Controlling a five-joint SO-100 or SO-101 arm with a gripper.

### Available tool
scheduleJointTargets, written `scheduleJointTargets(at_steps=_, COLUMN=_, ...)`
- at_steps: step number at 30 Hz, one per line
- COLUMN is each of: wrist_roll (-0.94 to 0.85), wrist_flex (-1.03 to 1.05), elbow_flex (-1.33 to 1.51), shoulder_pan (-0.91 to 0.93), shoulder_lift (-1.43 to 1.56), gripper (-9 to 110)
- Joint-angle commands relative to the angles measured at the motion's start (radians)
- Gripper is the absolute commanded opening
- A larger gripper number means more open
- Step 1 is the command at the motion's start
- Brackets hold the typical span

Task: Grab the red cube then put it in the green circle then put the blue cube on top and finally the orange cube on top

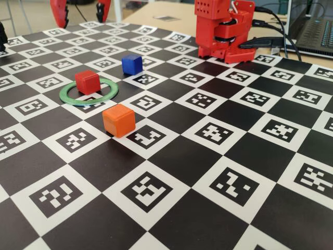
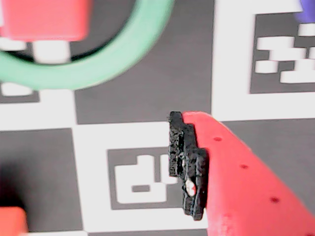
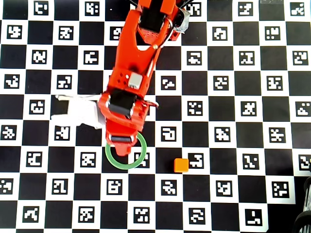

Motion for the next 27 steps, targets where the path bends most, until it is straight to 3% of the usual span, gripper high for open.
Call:
scheduleJointTargets(at_steps=1, wrist_roll=-0.041, wrist_flex=0.029, elbow_flex=0.048, shoulder_pan=0.054, shoulder_lift=0.193, gripper=37)
scheduleJointTargets(at_steps=12, wrist_roll=-0.118, wrist_flex=0.014, elbow_flex=0.308, shoulder_pan=0.149, shoulder_lift=0.373, gripper=41)
scheduleJointTargets(at_steps=27, wrist_roll=-0.156, wrist_flex=-0.376, elbow_flex=0.813, shoulder_pan=0.150, shoulder_lift=0.414, gripper=41)
